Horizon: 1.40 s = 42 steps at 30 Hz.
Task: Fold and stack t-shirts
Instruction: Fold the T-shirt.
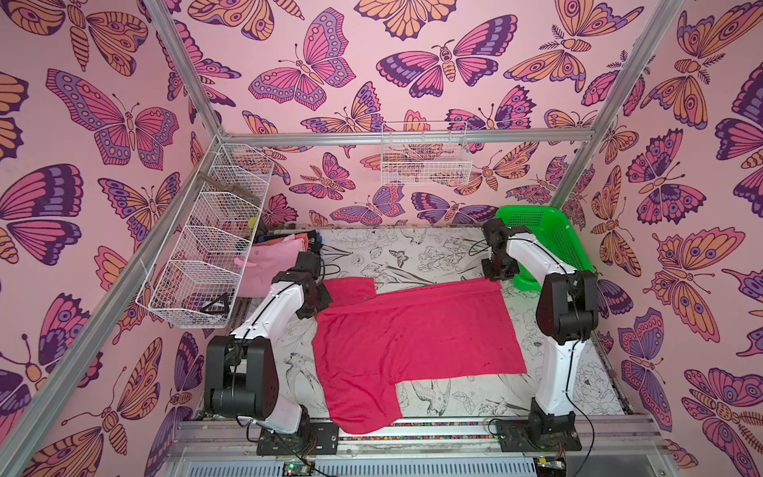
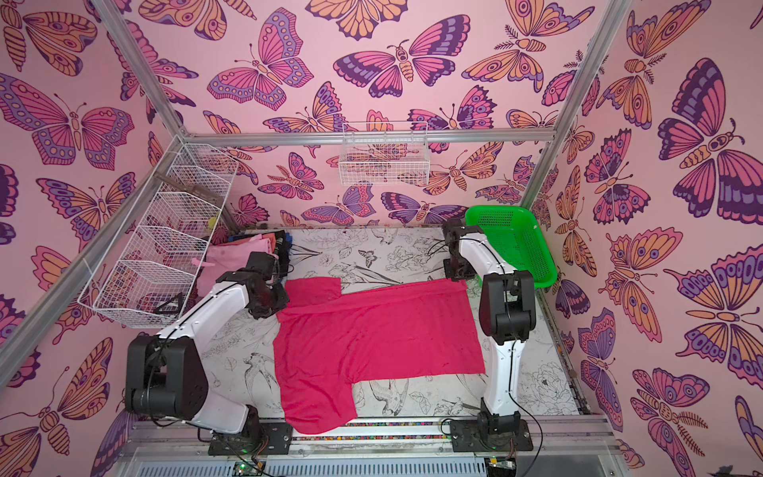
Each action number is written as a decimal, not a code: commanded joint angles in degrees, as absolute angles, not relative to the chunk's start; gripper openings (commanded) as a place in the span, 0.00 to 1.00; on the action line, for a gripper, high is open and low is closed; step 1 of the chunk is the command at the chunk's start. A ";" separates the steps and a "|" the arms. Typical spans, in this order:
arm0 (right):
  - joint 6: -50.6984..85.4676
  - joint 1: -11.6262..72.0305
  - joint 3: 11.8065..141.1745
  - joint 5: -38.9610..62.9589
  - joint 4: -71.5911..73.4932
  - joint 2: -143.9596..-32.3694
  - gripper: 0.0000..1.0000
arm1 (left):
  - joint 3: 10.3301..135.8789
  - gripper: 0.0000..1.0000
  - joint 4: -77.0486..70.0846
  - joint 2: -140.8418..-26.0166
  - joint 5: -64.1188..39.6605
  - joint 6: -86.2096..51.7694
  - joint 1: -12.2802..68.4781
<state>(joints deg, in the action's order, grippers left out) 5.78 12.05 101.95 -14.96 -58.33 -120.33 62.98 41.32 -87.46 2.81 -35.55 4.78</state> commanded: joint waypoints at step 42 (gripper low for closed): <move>9.49 17.88 100.14 -15.29 -67.29 -108.40 0.32 | 62.75 0.41 38.34 -82.97 -0.61 -36.34 2.88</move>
<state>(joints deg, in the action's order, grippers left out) 8.16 17.34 98.91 -14.83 -64.40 -107.37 63.37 38.57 -83.55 -0.67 -36.29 2.96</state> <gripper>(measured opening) 0.319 0.413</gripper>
